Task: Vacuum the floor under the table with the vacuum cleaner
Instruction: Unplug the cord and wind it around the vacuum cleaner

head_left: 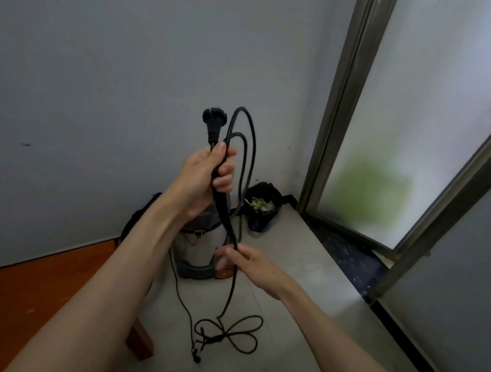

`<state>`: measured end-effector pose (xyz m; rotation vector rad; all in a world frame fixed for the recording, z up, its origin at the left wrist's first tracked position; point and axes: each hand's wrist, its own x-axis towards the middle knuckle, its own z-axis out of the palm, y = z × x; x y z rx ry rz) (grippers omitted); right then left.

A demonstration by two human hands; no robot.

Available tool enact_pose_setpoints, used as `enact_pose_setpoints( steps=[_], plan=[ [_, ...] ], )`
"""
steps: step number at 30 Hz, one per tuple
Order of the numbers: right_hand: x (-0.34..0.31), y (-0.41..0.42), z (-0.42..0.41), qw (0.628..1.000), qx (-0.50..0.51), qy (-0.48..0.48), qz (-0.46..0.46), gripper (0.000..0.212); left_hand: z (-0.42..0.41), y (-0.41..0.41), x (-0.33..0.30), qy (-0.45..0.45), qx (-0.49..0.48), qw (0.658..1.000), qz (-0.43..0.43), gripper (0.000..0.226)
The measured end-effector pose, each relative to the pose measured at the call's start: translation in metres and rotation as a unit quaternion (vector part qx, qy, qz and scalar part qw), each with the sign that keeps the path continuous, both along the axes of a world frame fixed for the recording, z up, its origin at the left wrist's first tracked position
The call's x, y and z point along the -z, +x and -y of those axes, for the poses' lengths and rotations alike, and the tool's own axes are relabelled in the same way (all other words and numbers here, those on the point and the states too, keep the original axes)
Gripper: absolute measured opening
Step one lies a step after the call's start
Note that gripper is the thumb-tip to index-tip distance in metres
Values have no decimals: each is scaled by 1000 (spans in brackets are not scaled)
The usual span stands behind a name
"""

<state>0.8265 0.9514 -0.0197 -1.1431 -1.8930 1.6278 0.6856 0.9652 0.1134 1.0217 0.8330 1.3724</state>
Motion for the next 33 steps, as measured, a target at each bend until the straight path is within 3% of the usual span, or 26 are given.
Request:
enact_pose_setpoints(
  steps=[6,10,14,17,20,22,25,28,33],
  plan=[
    [-14,-1,3,995,46,87,-29,32,-4,-18,12,-32,-74,995,-55,30],
    [-30,-7,-3,989,31,143,11,32,-2,-10,30,-102,-72,992,14,30],
    [-16,-4,-2,998,-9,68,11,33,-2,-3,17,-116,-31,991,55,31],
    [15,9,-1,990,-40,38,127,35,1,-5,-3,-97,-5,990,103,33],
    [62,42,-3,979,20,-39,198,43,5,-22,-27,-74,2,978,195,35],
    [80,64,-6,967,81,-81,227,50,9,-34,-33,-62,-4,979,196,35],
    [83,78,-12,942,196,-129,240,51,14,-39,-24,-66,-15,991,115,34],
    [76,84,-23,907,301,-264,133,42,14,-38,-6,-76,-32,996,-14,31],
    [34,76,-40,867,256,-422,-71,32,18,-38,32,-83,-107,964,-229,25]
  ],
)
